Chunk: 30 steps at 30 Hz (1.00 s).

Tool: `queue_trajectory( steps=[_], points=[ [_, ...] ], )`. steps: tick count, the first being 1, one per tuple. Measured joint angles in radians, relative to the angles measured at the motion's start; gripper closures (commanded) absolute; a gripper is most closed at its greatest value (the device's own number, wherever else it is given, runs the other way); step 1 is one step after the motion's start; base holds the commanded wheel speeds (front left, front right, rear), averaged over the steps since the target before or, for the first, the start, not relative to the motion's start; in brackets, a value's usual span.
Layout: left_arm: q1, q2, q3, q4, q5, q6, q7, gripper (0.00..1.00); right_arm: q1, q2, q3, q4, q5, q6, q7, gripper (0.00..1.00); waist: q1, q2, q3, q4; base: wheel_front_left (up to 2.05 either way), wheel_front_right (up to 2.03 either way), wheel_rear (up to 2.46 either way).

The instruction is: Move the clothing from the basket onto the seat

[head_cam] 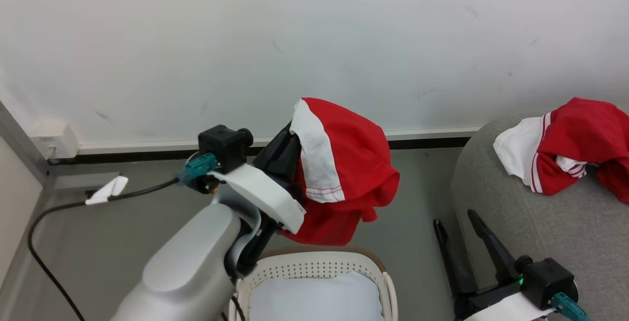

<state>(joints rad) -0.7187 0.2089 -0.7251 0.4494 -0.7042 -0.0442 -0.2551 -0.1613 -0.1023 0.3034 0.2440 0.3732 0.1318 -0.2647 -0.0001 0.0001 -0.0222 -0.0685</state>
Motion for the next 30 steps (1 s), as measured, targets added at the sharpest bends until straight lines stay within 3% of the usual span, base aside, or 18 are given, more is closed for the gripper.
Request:
queue_trajectory(
  steps=[15, 30],
  points=[
    [0.031, 0.026, -0.003, -0.123, -0.015, 0.036, 0.037, 1.00, -0.014, -0.028, 0.087, 0.045, 0.002, 0.000, 0.000, 0.00, 0.0001, 0.0000, 0.009, 0.014, 0.00, 0.00, 0.00],
    [0.062, -0.040, -0.094, -0.188, -0.018, 0.007, 0.062, 1.00, -0.211, -0.113, 0.381, 0.279, 0.059, 0.000, 0.000, 0.00, 0.0001, 0.0000, 0.001, 0.099, 0.00, 0.00, 0.00]
  ],
)
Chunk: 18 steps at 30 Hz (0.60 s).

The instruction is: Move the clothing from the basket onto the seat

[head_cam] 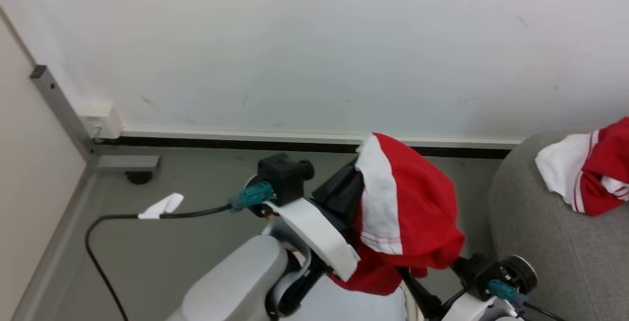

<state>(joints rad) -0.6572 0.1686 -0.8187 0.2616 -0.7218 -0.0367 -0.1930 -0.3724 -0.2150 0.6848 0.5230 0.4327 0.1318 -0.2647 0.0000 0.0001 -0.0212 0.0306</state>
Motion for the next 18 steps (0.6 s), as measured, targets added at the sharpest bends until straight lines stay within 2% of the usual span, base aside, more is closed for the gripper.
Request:
queue_trajectory(
  steps=[8, 18],
  points=[
    [0.010, -0.035, -0.066, -0.034, -0.002, -0.025, 0.041, 1.00, -0.114, -0.010, 0.245, 0.103, 0.109, 0.000, 0.000, 0.00, 0.0000, 0.0000, -0.008, 0.075, 0.00, 0.00, 0.00],
    [0.012, -0.046, -0.097, -0.061, -0.011, -0.030, 0.060, 1.00, -0.187, 0.027, 0.306, 0.168, 0.217, 0.000, 0.000, 0.00, 0.0000, 0.0000, -0.005, 0.134, 0.00, 0.00, 0.00]
  ],
)
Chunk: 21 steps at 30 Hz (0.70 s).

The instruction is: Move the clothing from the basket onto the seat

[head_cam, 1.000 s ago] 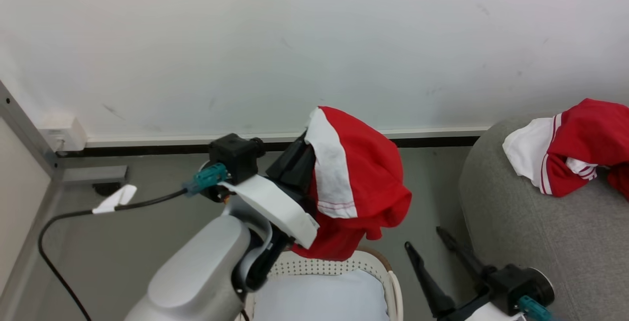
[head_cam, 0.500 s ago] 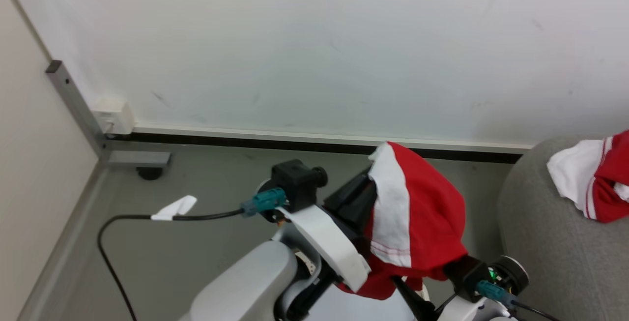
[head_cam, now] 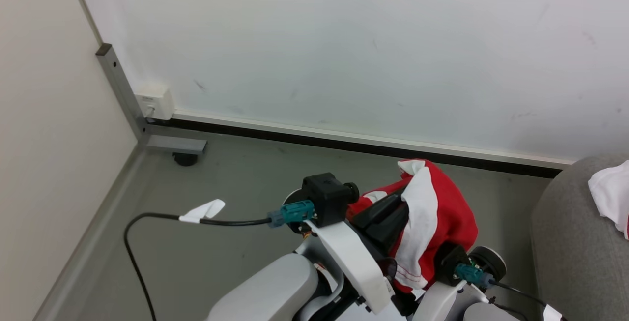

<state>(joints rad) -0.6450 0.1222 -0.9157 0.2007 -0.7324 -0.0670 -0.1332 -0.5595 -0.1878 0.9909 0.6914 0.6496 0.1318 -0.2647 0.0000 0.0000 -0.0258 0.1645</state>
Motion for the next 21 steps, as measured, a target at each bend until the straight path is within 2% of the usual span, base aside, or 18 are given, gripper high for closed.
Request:
queue_trajectory(
  steps=[1, 2, 3, 21],
  points=[
    [0.000, 0.000, -0.001, -0.002, 0.000, 0.000, 0.000, 1.00, -0.001, 0.005, 0.006, 0.007, 0.007, 0.000, 0.000, 0.35, 0.0000, 0.0000, 0.001, 0.003, 0.00, 0.00, 0.00],
    [0.000, 0.000, -0.001, -0.002, 0.000, 0.000, 0.000, 1.00, -0.001, 0.009, 0.008, 0.014, 0.013, 0.000, 0.000, 0.75, 0.0000, 0.0000, 0.002, 0.005, 0.00, 0.00, 0.00],
    [0.000, 0.000, -0.001, -0.004, -0.001, 0.000, 0.000, 1.00, -0.002, 0.012, 0.008, 0.019, 0.017, 0.000, 0.000, 1.00, 0.0000, 0.0000, 0.002, 0.007, 0.00, 0.00, 0.00],
    [0.009, 0.030, 0.025, 0.029, -0.018, 0.017, -0.018, 1.00, 0.009, 0.003, -0.057, -0.020, 0.027, 0.000, 0.000, 1.00, 0.0000, 0.0000, 0.007, -0.042, 0.00, 0.00, 0.00]
  ],
)
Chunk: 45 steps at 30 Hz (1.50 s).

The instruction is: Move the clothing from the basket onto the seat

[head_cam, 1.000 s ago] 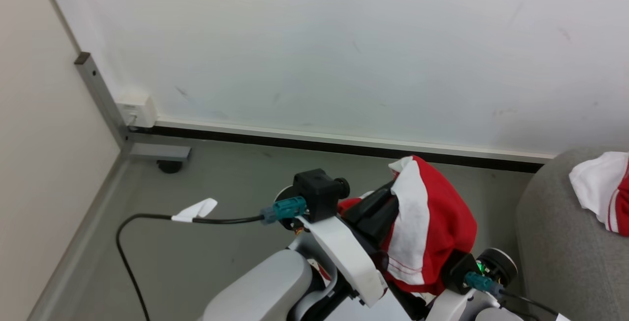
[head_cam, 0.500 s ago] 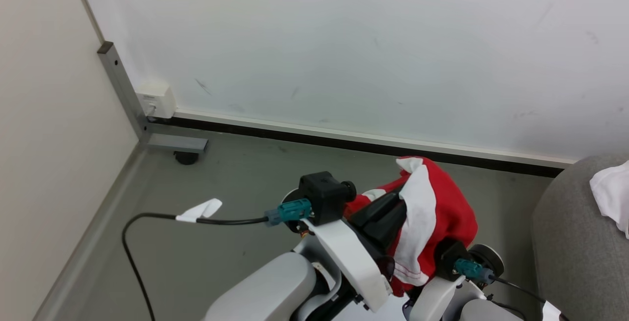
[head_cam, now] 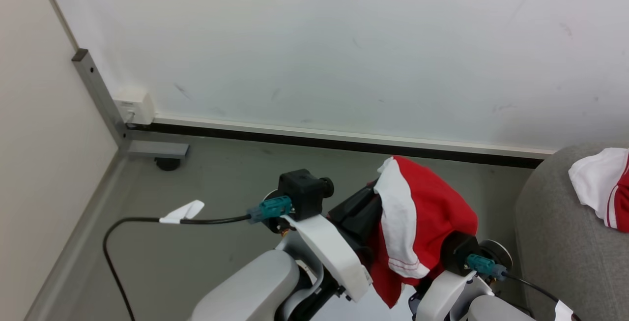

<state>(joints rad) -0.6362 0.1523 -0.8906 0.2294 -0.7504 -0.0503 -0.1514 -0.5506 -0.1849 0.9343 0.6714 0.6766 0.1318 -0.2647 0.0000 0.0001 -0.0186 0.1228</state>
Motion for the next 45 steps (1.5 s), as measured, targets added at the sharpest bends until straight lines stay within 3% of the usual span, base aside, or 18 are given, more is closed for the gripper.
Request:
queue_trajectory(
  steps=[10, 11, 12, 13, 26, 45],
  points=[
    [0.005, 0.008, 0.003, 0.032, -0.007, 0.009, -0.009, 1.00, 0.027, -0.009, -0.065, -0.045, -0.020, 0.000, 0.000, 1.00, 0.0000, 0.0000, -0.007, -0.035, 0.00, 0.00, 0.00],
    [0.005, 0.008, 0.001, 0.033, -0.007, 0.009, -0.009, 0.84, 0.032, -0.009, -0.073, -0.049, -0.024, 0.000, 0.000, 1.00, 0.0000, 0.0000, -0.008, -0.038, 0.00, 0.00, 0.00],
    [0.005, 0.007, 0.000, 0.034, -0.007, 0.009, -0.009, 0.53, 0.038, -0.010, -0.081, -0.053, -0.027, 0.000, 0.000, 1.00, 0.0000, 0.0000, -0.009, -0.041, 0.00, 0.00, 0.00],
    [0.005, 0.007, 0.000, 0.036, -0.007, 0.009, -0.009, 0.00, 0.044, -0.010, -0.088, -0.056, -0.030, 0.000, 0.000, 1.00, 0.0000, 0.0000, -0.009, -0.044, 0.00, 0.00, 0.00],
    [0.030, 0.021, -0.009, 0.033, -0.014, 0.016, -0.019, 0.00, 0.087, -0.048, -0.227, -0.139, -0.094, 0.000, 0.000, 1.00, 0.0000, 0.0000, -0.006, -0.130, 0.00, 0.00, 0.00],
    [0.061, 0.056, -0.077, 0.039, 0.006, -0.015, -0.024, 0.00, 0.168, -0.107, -0.462, -0.267, -0.112, 0.000, 0.000, 1.00, 0.0000, 0.0000, 0.016, -0.396, 0.00, 0.00, 0.00]
  ],
)
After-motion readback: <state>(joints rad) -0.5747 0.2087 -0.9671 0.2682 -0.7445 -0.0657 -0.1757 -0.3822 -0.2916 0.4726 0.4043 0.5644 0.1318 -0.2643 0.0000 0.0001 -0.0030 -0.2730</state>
